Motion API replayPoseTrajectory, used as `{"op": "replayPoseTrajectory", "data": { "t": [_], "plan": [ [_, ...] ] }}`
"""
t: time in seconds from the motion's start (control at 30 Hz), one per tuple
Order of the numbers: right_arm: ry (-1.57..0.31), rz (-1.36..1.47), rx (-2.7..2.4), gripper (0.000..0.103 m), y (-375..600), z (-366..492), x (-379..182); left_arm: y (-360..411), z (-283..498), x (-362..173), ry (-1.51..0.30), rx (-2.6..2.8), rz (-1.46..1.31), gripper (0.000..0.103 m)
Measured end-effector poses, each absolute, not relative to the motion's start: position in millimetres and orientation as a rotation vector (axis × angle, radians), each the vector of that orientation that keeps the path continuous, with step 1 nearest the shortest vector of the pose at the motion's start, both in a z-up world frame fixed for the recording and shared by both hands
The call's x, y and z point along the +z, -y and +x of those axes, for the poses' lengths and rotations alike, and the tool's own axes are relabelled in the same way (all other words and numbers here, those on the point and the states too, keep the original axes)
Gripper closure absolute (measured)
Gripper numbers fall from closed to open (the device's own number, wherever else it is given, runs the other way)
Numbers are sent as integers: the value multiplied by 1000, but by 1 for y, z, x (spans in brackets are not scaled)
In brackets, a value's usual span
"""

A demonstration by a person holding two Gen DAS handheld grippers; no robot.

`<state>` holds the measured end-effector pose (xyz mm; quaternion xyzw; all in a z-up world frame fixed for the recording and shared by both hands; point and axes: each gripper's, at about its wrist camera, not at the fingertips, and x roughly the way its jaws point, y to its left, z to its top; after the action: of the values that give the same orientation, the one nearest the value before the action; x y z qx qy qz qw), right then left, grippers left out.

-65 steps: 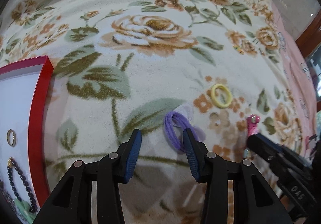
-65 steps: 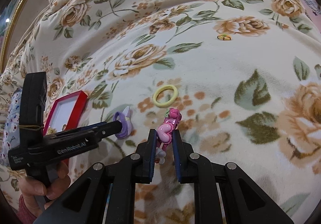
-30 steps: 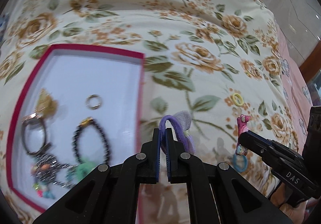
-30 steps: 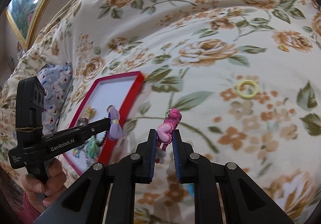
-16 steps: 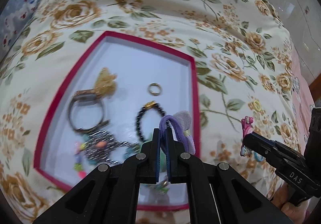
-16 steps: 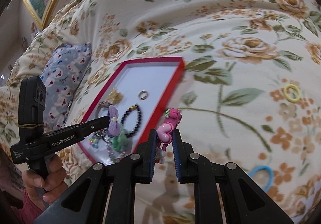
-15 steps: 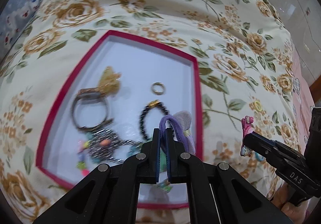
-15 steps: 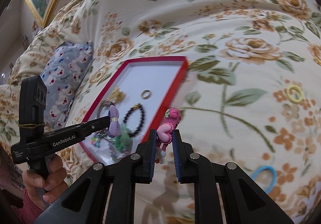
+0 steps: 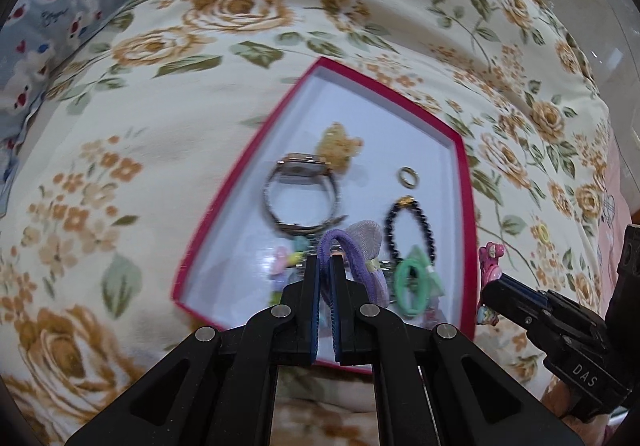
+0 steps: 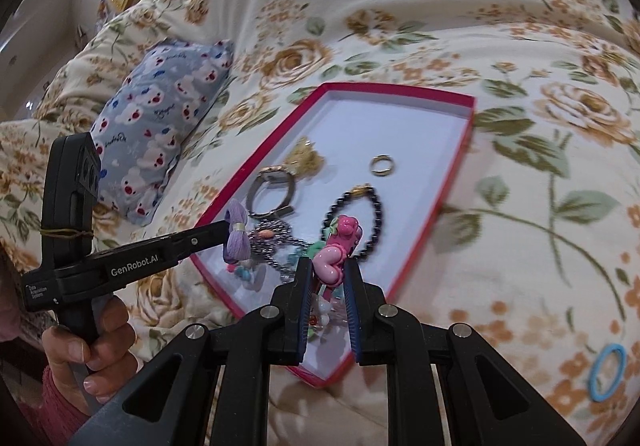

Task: Organize jewelry
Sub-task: 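Carry the purple clip and pink clip over the white box, then open both tools to drop the purple and pink clips into the box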

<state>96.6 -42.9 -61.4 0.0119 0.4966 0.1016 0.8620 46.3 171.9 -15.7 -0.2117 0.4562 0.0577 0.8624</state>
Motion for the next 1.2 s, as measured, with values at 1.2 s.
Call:
{"op": "replayPoseTrajectory", "data": {
  "t": [1.2],
  "plan": [
    [-1135,-29,211,84,31,104,-95,-192,55,-46,-1023,161,-511,92]
  ]
}}
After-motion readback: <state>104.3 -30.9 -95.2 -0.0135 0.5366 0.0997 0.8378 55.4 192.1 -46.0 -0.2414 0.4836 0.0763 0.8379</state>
